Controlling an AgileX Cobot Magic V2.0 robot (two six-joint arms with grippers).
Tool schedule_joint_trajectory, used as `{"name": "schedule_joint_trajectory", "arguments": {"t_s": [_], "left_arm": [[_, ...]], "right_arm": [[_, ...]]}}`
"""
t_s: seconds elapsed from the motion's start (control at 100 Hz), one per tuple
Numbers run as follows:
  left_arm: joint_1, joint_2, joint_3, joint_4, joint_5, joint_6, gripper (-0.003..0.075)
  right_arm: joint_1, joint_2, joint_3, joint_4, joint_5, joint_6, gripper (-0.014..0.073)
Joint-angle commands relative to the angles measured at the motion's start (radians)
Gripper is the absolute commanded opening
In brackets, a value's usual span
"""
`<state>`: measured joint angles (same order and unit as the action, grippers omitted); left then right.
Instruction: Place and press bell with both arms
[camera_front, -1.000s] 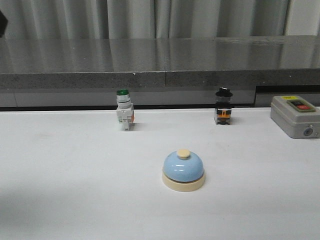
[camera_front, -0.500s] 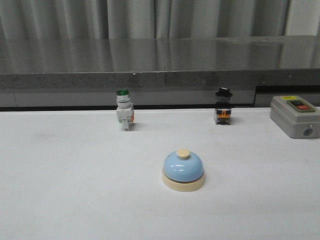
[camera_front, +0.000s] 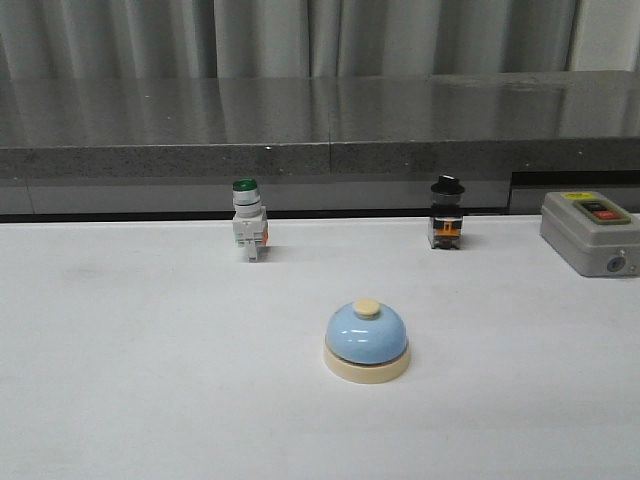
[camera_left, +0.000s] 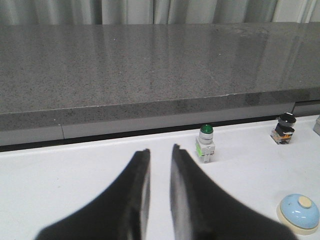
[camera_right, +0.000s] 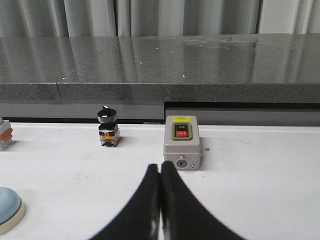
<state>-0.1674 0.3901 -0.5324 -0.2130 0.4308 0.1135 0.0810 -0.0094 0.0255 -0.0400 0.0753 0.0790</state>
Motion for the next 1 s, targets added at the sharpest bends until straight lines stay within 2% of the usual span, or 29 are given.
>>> {"name": "schedule_joint_trajectory", "arguments": {"t_s": [0.0, 0.42, 0.62, 0.73, 0.78, 0.87, 0.99], "left_arm": [[0.003, 0.007, -0.026, -0.016, -0.082, -0.001, -0.0020], [0.003, 0.007, -0.026, -0.014, -0.086, -0.001, -0.0020], [0.003, 0.004, -0.004, 0.080, -0.191, -0.001, -0.0020], [0.007, -0.030, 0.059, 0.149, -0.263, -0.008, -0.0020], [0.020, -0.055, 0.094, 0.175, -0.280, -0.052, -0.0020], [0.056, -0.119, 0.171, 0.213, -0.283, -0.133, -0.0020], [0.105, -0.207, 0.275, 0.213, -0.287, -0.134, -0.0020]], "right_arm": [[-0.006, -0.019, -0.013, -0.013, -0.088, 0.003, -0.0060], [-0.006, -0.019, -0.013, -0.013, -0.088, 0.003, -0.0060], [-0.006, -0.019, -0.013, -0.013, -0.088, 0.003, -0.0060], [-0.006, -0.019, -0.013, -0.013, -0.088, 0.003, -0.0060], [-0.006, -0.019, -0.013, -0.013, -0.088, 0.003, -0.0060], [-0.006, -0.019, -0.013, -0.013, -0.088, 0.003, -0.0060], [-0.006, -0.019, -0.013, -0.013, -0.088, 0.003, -0.0060]]}}
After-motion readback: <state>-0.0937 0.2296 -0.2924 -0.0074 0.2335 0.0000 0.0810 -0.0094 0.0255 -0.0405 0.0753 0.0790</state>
